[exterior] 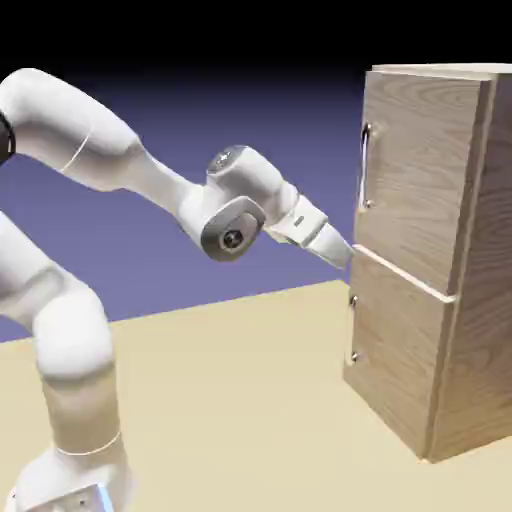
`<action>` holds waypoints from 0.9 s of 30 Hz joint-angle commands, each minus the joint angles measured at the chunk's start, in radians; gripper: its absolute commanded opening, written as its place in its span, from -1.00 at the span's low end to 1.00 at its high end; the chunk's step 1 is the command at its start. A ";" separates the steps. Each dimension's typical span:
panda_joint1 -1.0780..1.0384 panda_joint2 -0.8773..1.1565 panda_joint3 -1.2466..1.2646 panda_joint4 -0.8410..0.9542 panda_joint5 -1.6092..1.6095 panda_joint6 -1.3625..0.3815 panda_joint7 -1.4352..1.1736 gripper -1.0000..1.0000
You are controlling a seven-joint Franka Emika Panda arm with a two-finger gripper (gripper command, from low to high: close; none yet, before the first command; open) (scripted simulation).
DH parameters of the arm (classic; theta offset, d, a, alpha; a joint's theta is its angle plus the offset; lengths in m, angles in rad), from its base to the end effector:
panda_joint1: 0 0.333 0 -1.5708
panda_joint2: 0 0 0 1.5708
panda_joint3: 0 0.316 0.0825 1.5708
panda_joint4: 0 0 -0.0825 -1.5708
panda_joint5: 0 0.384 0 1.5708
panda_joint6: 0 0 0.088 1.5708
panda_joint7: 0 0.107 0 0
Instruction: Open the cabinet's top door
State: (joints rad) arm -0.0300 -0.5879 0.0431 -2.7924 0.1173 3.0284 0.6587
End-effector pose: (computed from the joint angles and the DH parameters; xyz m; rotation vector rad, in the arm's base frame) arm 0.3898 -0.0032 0.4723 -2.4508 0.9692 -1.0705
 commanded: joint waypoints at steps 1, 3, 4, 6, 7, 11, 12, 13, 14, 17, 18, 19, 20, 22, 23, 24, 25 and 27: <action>-0.016 -0.007 0.016 0.007 0.044 -0.003 -0.031 0.00; -0.047 -0.020 0.048 0.020 0.131 -0.010 -0.092 0.00; -0.062 -0.027 0.064 0.026 0.174 -0.013 -0.122 0.00; -0.093 -0.040 0.096 0.039 0.261 -0.019 -0.183 0.00; -0.109 -0.047 0.112 0.046 0.305 -0.022 -0.214 0.00; -0.171 -0.073 0.176 0.072 0.479 -0.035 -0.336 0.00; -0.187 -0.080 0.192 0.078 0.522 -0.038 -0.366 0.00; -0.202 -0.086 0.208 0.085 0.566 -0.042 -0.397 0.00; -0.218 -0.093 0.224 0.091 0.609 -0.045 -0.427 0.00; -0.264 -0.113 0.272 0.111 0.740 -0.054 -0.519 0.00; -0.280 -0.120 0.288 0.117 0.783 -0.057 -0.549 0.00; -0.296 -0.126 0.304 0.124 0.827 -0.061 -0.580 0.00; -0.311 -0.133 0.320 0.130 0.870 -0.064 -0.610 0.00; -0.342 -0.146 0.352 0.143 0.957 -0.070 -0.672 0.00; -0.358 -0.153 0.368 0.150 1.000 -0.073 -0.702 0.00; -0.373 -0.160 0.384 0.156 1.044 -0.077 -0.733 0.00; -0.389 -0.166 0.400 0.163 1.087 -0.080 -0.763 0.00; -0.420 -0.179 0.432 0.176 1.174 -0.086 -0.824 0.00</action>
State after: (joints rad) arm -0.4500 -0.7674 0.4749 -2.6168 1.2918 2.9422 -0.1654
